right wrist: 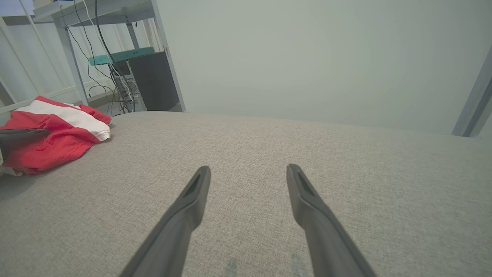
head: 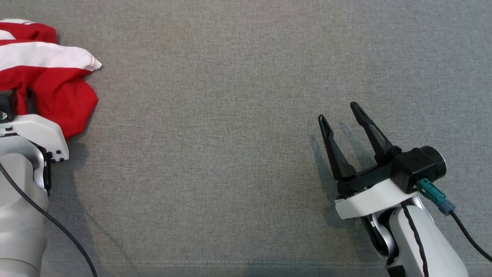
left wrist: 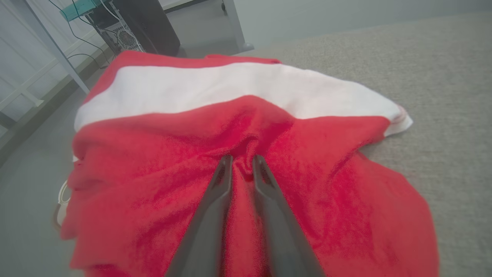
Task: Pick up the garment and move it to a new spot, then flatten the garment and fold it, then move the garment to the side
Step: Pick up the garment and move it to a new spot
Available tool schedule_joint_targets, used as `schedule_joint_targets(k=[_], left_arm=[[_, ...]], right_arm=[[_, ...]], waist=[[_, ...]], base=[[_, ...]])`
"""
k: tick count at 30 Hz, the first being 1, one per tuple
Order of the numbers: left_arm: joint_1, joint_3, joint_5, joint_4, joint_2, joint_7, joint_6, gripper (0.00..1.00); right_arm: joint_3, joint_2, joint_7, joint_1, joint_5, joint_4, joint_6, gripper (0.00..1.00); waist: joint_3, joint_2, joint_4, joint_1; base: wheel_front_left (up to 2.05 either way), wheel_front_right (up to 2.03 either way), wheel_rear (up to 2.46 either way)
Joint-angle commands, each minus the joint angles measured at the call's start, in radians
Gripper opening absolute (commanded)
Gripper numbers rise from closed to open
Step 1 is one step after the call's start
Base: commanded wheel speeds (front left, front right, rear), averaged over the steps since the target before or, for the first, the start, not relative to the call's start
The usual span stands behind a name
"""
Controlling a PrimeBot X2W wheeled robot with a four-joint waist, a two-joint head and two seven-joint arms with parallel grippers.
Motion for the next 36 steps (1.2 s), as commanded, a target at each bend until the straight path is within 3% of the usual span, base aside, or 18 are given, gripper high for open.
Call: schedule_joint_targets(k=[1,9,25,36], left_arm=[[-0.017,0.024,-0.002,-0.035,0.064,-0.006,0.001,0.0],[0.041,0.05,-0.01,-0.218,0.076,-0.006,0.022,0.0],[0.119,0.074,0.014,-0.531,0.095,-0.006,0.021,0.0],[0.126,0.049,0.015,-0.693,0.109,-0.006,-0.023,0.0]], right_arm=[[0.018,0.014,-0.013,-0.009,0.009,-0.024,0.007,1.0],[0.006,0.015,-0.013,-0.009,0.012,-0.022,0.007,1.0],[0.004,0.015,-0.013,0.012,0.045,-0.015,0.007,1.0],[-0.007,0.015,-0.013,0.064,0.088,-0.024,0.007,1.0]], waist=[[0.003,0.0,-0.001,0.0],[-0.007,0.0,0.011,0.0],[-0.097,0.0,0.025,0.0],[-0.186,0.0,-0.019,0.0]], base=[[0.0,0.0,0.0],[0.0,0.0,0.0],[0.0,0.0,0.0],[0.0,0.0,0.0]])
